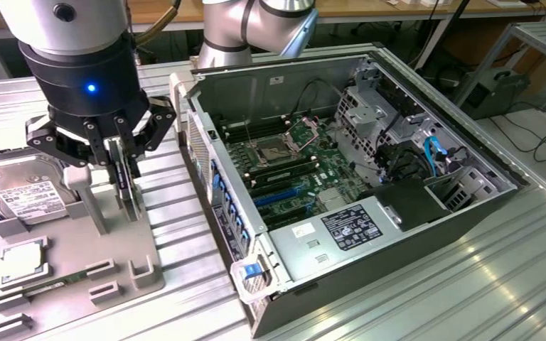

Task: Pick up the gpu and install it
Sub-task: 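Pick up the gpu and move the gpu toward the slot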

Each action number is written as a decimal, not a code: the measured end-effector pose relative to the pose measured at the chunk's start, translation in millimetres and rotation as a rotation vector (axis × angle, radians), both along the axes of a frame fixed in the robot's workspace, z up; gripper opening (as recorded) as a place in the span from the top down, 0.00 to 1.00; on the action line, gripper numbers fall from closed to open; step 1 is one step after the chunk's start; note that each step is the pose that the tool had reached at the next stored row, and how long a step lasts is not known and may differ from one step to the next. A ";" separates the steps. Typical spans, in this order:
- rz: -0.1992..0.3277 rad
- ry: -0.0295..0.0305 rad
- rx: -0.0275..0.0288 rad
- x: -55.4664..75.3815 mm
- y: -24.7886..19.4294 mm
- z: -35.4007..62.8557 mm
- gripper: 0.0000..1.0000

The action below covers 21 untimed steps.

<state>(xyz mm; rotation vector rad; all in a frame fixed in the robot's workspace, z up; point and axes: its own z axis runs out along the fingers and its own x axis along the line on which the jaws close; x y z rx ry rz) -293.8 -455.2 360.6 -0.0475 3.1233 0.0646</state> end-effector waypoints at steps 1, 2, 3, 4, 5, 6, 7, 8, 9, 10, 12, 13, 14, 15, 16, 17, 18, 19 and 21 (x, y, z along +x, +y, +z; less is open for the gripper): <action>0.000 -0.0002 0.0000 0.0 0.0 0.7 0.72; 0.000 -0.0003 0.0001 0.0 0.0 1.1 0.72; 0.000 -0.0003 0.0001 0.0 0.0 1.4 0.72; 0.000 -0.0003 0.0000 0.0 0.0 1.8 0.72; 0.000 -0.0005 0.0000 0.0 0.0 2.3 0.72; 0.000 -0.0007 0.0000 0.0 0.0 2.7 0.72; 0.000 -0.0010 -0.0001 0.0 0.0 3.3 0.72; 0.000 -0.0012 -0.0001 0.0 0.0 4.1 0.72; 0.000 -0.0013 -0.0002 0.0 0.0 5.2 0.72; 0.000 -0.0015 0.0000 0.0 0.0 6.3 0.72; 0.000 -0.0021 0.0002 0.0 0.0 7.5 0.72; 0.000 -0.0022 0.0001 0.0 0.0 7.9 0.72; 0.000 -0.0020 -0.0001 0.0 0.0 8.6 0.72; 0.000 -0.0021 0.0000 0.0 0.0 9.1 0.72; 0.000 -0.0023 0.0002 0.0 0.0 9.2 0.72; 0.000 -0.0023 0.0001 0.0 0.0 9.2 0.72; 0.000 -0.0023 0.0001 0.0 0.0 9.2 0.72; 0.000 -0.0022 0.0001 0.0 0.0 9.3 0.72; 0.000 -0.0022 0.0000 0.0 0.0 9.5 0.72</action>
